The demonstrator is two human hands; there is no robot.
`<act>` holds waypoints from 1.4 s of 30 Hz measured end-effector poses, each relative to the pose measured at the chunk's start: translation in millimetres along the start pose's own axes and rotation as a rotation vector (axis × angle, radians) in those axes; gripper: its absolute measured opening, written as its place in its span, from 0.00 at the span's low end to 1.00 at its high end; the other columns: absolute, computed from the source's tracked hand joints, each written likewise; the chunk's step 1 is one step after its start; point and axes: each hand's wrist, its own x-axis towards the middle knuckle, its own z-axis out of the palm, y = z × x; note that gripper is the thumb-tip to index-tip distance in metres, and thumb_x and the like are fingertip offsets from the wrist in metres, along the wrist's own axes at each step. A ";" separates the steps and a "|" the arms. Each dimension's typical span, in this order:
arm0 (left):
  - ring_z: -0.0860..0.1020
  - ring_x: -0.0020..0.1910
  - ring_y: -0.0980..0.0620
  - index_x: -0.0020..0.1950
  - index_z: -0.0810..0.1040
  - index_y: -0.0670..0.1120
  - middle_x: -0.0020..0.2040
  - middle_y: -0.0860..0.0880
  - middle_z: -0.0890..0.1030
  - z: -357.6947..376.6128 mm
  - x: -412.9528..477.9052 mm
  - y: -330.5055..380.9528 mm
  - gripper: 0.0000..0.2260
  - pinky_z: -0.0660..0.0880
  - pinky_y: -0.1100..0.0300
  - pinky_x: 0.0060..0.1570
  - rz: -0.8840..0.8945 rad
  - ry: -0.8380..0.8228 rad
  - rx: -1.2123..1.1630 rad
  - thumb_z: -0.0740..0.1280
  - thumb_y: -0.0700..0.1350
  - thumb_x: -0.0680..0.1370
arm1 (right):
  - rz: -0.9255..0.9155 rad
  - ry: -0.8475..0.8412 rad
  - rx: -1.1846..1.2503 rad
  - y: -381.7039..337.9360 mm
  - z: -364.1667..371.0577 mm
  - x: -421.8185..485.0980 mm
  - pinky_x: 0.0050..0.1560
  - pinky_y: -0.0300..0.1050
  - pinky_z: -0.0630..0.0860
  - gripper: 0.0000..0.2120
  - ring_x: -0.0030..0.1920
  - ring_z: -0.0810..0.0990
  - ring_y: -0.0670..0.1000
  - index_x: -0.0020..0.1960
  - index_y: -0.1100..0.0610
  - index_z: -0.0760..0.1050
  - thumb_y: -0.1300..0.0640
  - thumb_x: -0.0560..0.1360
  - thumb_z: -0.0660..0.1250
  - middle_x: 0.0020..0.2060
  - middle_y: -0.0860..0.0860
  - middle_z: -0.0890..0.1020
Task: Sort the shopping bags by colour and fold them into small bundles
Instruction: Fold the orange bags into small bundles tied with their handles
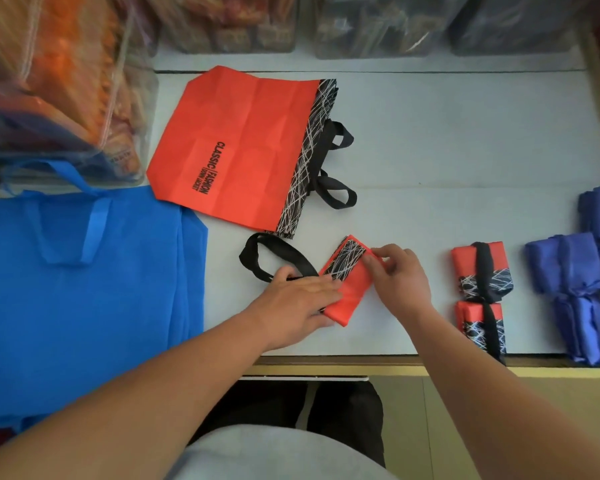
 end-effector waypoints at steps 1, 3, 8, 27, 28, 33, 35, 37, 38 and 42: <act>0.73 0.69 0.59 0.65 0.77 0.57 0.65 0.61 0.79 -5.2 2.5 1.3 0.17 0.60 0.48 0.62 -0.021 0.040 0.021 0.59 0.62 0.81 | 0.022 -0.002 0.001 -2.9 0.9 0.9 0.48 0.47 0.76 0.06 0.47 0.79 0.47 0.48 0.40 0.79 0.39 0.75 0.71 0.46 0.45 0.75; 0.78 0.51 0.55 0.51 0.76 0.55 0.46 0.59 0.79 -19.0 8.5 10.4 0.21 0.61 0.49 0.55 -0.089 0.080 0.075 0.52 0.67 0.80 | 0.066 -0.017 0.026 -6.0 3.8 1.9 0.48 0.49 0.78 0.08 0.47 0.79 0.47 0.44 0.39 0.80 0.37 0.72 0.74 0.46 0.44 0.74; 0.77 0.49 0.46 0.52 0.71 0.52 0.54 0.51 0.82 -35.0 27.2 29.0 0.15 0.65 0.51 0.52 -0.203 -0.006 0.082 0.56 0.62 0.84 | 0.131 -0.109 0.252 -2.0 3.3 -8.5 0.54 0.42 0.75 0.09 0.54 0.78 0.43 0.44 0.44 0.86 0.40 0.72 0.76 0.50 0.43 0.73; 0.77 0.50 0.54 0.65 0.75 0.53 0.49 0.58 0.79 -14.9 -3.4 21.1 0.19 0.75 0.53 0.51 -0.497 0.270 -0.272 0.74 0.50 0.76 | -0.001 -0.090 0.010 -0.2 15.2 -33.8 0.44 0.42 0.73 0.13 0.50 0.80 0.47 0.61 0.44 0.81 0.45 0.77 0.70 0.50 0.44 0.77; 0.77 0.51 0.52 0.63 0.76 0.52 0.49 0.57 0.79 -9.5 -6.6 23.0 0.17 0.74 0.54 0.50 -0.458 0.289 -0.219 0.74 0.50 0.76 | -0.005 -0.062 0.017 -3.4 18.8 -37.0 0.48 0.44 0.76 0.14 0.52 0.81 0.50 0.63 0.47 0.80 0.48 0.78 0.70 0.51 0.47 0.79; 0.73 0.47 0.50 0.53 0.76 0.47 0.45 0.53 0.77 4.4 2.5 26.6 0.11 0.66 0.55 0.39 -0.464 0.341 -0.170 0.73 0.50 0.77 | -0.001 -0.024 0.109 -26.0 22.5 -47.4 0.57 0.49 0.77 0.23 0.55 0.79 0.49 0.68 0.50 0.73 0.44 0.77 0.71 0.56 0.47 0.78; 0.73 0.47 0.48 0.53 0.77 0.46 0.44 0.51 0.77 6.1 10.7 25.6 0.12 0.70 0.53 0.40 -0.457 0.321 -0.157 0.73 0.52 0.76 | -0.011 -0.019 0.091 -28.3 20.2 -41.3 0.56 0.48 0.76 0.25 0.57 0.77 0.51 0.68 0.52 0.72 0.43 0.75 0.73 0.57 0.47 0.77; 0.74 0.50 0.47 0.59 0.79 0.45 0.48 0.50 0.78 5.6 13.7 23.0 0.16 0.73 0.50 0.46 -0.398 0.272 -0.151 0.73 0.53 0.76 | -0.117 0.066 -0.092 -27.2 18.6 -33.8 0.56 0.50 0.75 0.25 0.60 0.75 0.55 0.68 0.53 0.73 0.44 0.76 0.73 0.61 0.51 0.76; 0.73 0.53 0.47 0.64 0.78 0.46 0.52 0.49 0.78 5.4 12.6 19.2 0.19 0.74 0.49 0.50 -0.353 0.233 -0.132 0.73 0.53 0.76 | -0.240 0.132 -0.228 -24.6 19.6 -29.7 0.56 0.52 0.75 0.23 0.61 0.74 0.58 0.68 0.53 0.74 0.46 0.76 0.73 0.63 0.53 0.75; 0.72 0.54 0.47 0.67 0.78 0.51 0.53 0.51 0.75 2.7 -4.7 -3.2 0.20 0.71 0.51 0.53 -0.256 0.167 0.019 0.74 0.51 0.75 | -0.698 0.088 -0.445 -16.1 35.9 -18.5 0.65 0.62 0.72 0.16 0.72 0.69 0.63 0.66 0.57 0.76 0.62 0.79 0.62 0.67 0.55 0.76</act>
